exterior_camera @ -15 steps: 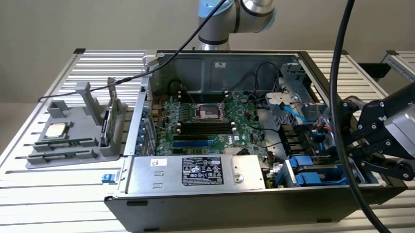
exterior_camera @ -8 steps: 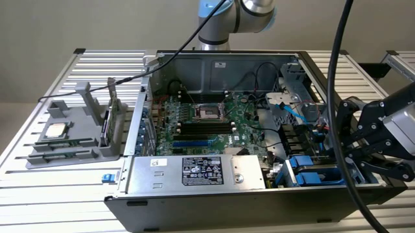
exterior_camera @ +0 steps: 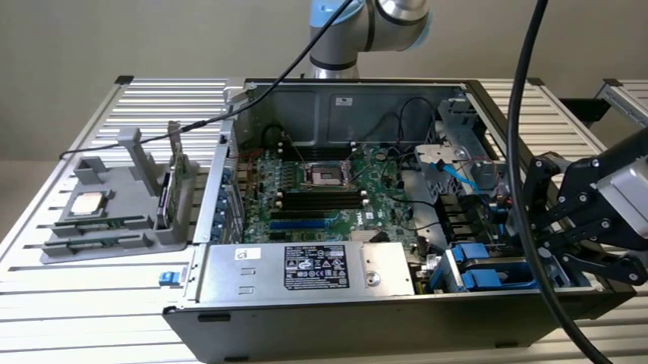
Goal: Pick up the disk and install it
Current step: 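Insert the disk into the insertion slot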
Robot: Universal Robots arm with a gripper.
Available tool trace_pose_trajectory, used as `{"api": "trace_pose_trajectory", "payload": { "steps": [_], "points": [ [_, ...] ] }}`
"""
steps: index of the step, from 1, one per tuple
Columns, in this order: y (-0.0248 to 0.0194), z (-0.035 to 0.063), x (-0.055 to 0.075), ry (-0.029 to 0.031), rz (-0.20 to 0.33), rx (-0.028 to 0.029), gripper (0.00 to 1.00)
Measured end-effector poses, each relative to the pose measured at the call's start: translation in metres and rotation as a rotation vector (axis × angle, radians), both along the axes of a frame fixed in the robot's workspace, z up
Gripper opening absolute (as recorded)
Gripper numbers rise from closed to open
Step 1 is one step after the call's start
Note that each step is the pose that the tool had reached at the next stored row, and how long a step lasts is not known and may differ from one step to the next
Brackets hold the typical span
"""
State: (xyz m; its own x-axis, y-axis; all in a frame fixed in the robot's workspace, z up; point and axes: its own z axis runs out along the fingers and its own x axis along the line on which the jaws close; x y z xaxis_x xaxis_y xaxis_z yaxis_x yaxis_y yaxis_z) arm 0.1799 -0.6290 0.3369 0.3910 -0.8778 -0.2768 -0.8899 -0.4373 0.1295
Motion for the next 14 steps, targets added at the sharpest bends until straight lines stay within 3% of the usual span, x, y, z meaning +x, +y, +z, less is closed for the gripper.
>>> {"api": "trace_pose_trajectory", "payload": {
  "steps": [6,14],
  "points": [
    [0.0008,0.0001,-0.0003,0.0116,-0.032,-0.0007,0.17],
    [0.0008,0.0,-0.0003,0.0205,-0.106,-0.0004,0.17]
  ]
}}
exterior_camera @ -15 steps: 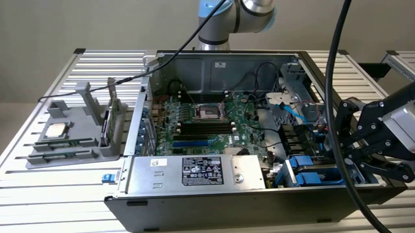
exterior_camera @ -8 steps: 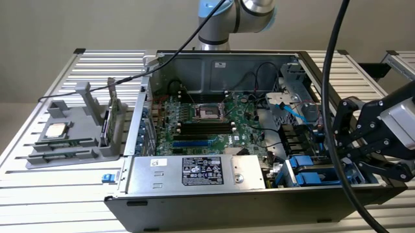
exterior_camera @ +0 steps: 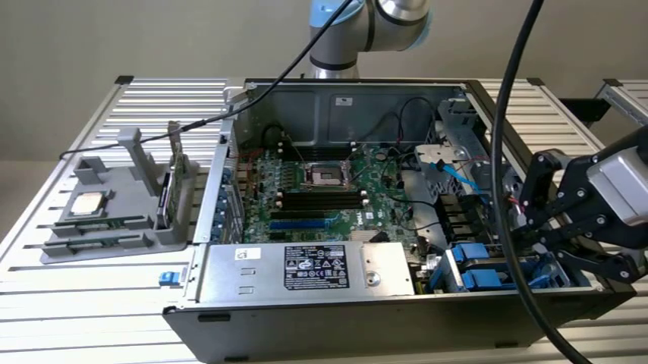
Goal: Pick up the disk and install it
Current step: 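Insert the disk into the insertion slot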
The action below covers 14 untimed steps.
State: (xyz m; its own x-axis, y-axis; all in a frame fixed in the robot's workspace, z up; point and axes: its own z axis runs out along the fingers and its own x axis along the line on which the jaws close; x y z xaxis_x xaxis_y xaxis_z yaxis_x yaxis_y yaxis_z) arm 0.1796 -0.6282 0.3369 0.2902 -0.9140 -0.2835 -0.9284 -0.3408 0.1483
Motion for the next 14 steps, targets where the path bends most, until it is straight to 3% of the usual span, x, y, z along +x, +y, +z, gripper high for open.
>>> {"api": "trace_pose_trajectory", "payload": {
  "steps": [6,10,14],
  "points": [
    [0.0,-0.0002,-0.0003,0.0108,-0.039,-0.0014,0.17],
    [0.0,-0.0004,-0.0013,0.0236,-0.055,-0.0024,0.17],
    [0.0007,-0.0006,-0.0044,0.0247,-0.067,-0.0029,0.17]
  ]
}}
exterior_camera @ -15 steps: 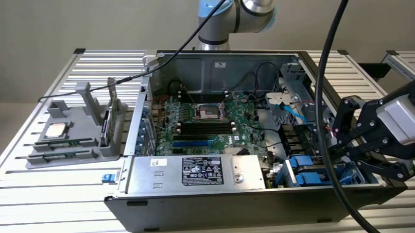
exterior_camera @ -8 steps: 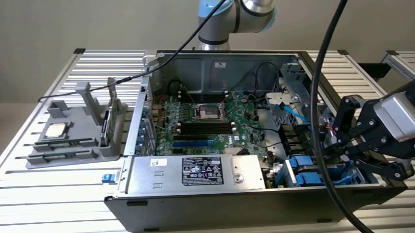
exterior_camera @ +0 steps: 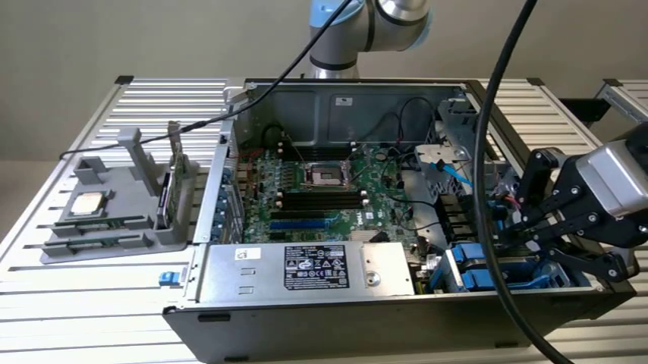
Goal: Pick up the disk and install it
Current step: 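Insert the disk into the insertion slot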
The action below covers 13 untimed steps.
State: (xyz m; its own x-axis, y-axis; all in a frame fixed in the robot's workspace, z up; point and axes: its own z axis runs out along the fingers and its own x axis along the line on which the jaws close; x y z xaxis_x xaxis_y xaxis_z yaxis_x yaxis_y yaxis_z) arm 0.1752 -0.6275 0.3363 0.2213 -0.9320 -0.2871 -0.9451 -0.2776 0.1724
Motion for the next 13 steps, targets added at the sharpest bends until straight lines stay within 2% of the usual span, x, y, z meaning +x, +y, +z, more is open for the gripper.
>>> {"api": "trace_pose_trajectory", "payload": {
  "steps": [6,9,13],
  "points": [
    [0.0008,-0.0004,-0.0037,0.0,-0.017,-0.0048,0.17],
    [0.0019,-0.0006,-0.0054,-0.0001,-0.022,-0.012,0.17],
    [0.0059,-0.0013,-0.0077,-0.0002,-0.024,-0.0199,0.17]
  ]
}}
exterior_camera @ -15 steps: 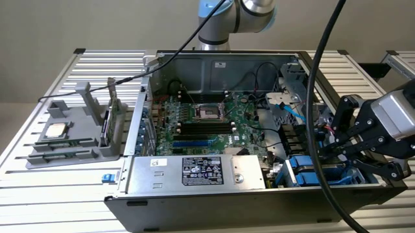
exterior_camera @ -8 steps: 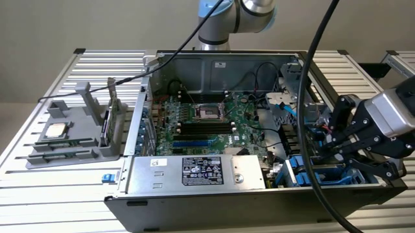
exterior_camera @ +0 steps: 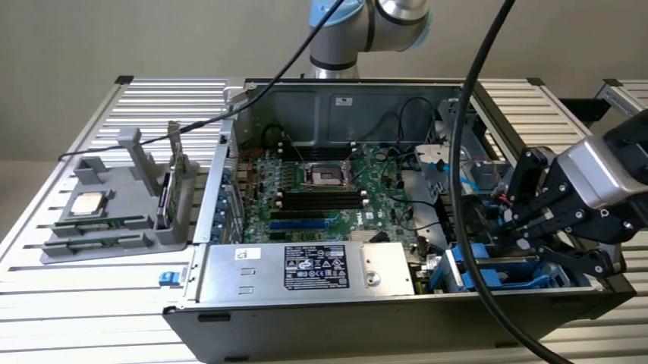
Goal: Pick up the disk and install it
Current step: 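Insert the disk into the insertion slot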
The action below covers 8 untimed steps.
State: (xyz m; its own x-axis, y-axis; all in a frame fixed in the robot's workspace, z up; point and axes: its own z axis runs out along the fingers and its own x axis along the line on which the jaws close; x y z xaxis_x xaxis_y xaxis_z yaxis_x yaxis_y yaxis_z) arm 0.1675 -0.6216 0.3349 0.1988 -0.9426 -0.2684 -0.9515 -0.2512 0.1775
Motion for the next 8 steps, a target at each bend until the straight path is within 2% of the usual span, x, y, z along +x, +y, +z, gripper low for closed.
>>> {"api": "trace_pose_trajectory", "payload": {
  "steps": [5,8],
  "points": [
    [0.0015,-0.0005,-0.0007,0.0,-0.017,-0.0026,0.17],
    [0.0016,-0.0004,-0.0007,0.0,-0.045,-0.0043,0.17]
  ]
}}
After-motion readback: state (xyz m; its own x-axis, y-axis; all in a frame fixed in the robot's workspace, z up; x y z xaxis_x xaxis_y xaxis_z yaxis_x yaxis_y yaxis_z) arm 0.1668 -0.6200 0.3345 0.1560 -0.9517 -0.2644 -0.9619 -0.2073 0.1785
